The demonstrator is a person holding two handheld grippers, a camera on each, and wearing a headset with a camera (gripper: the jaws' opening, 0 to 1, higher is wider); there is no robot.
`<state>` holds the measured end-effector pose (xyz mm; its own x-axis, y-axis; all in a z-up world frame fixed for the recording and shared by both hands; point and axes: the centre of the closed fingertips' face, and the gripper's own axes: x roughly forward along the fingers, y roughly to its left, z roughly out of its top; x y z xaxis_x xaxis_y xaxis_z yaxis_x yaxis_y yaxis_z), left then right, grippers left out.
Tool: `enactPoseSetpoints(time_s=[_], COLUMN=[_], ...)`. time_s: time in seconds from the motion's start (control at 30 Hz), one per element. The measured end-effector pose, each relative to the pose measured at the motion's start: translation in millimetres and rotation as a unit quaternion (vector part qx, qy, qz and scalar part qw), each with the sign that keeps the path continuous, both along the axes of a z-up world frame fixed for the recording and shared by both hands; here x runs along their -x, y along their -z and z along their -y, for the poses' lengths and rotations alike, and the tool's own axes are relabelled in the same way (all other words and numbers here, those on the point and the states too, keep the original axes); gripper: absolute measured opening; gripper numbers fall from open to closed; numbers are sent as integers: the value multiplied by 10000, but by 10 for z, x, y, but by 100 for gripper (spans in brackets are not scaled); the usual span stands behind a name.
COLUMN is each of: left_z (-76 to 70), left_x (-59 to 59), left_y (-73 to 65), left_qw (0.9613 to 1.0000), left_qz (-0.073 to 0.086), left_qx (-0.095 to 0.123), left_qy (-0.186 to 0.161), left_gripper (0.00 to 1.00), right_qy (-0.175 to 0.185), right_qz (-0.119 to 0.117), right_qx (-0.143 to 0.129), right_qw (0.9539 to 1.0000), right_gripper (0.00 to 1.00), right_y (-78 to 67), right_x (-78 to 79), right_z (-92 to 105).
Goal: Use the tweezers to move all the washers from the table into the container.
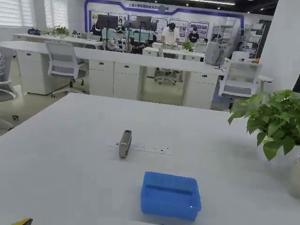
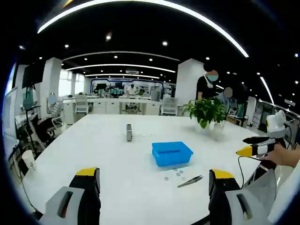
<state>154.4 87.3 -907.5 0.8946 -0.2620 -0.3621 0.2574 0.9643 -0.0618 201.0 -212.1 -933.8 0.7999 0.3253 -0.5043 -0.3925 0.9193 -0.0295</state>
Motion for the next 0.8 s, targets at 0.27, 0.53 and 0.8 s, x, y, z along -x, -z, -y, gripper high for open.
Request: enactPoseSetpoints(time_s=[0.27, 0.53, 0.8], left_z=[-3, -17, -4], left_x=[-25, -42, -49], left_y=[6, 2, 54], left_qw=[10000, 10000, 9999], left_qz=[2, 2, -83], left_qx=[22, -11, -20], left_qy=[-56, -17, 54], left_gripper=[99, 99, 99], right_qy=[-86, -36, -69], right_qz=[24, 29, 10], right_qx=[69, 6, 104], right_qw=[9999, 10000, 9999], right_gripper=[99, 99, 99], right_y=[-20, -29, -9], right_x=[-2, -31, -18], right_z=[-5, -12, -40])
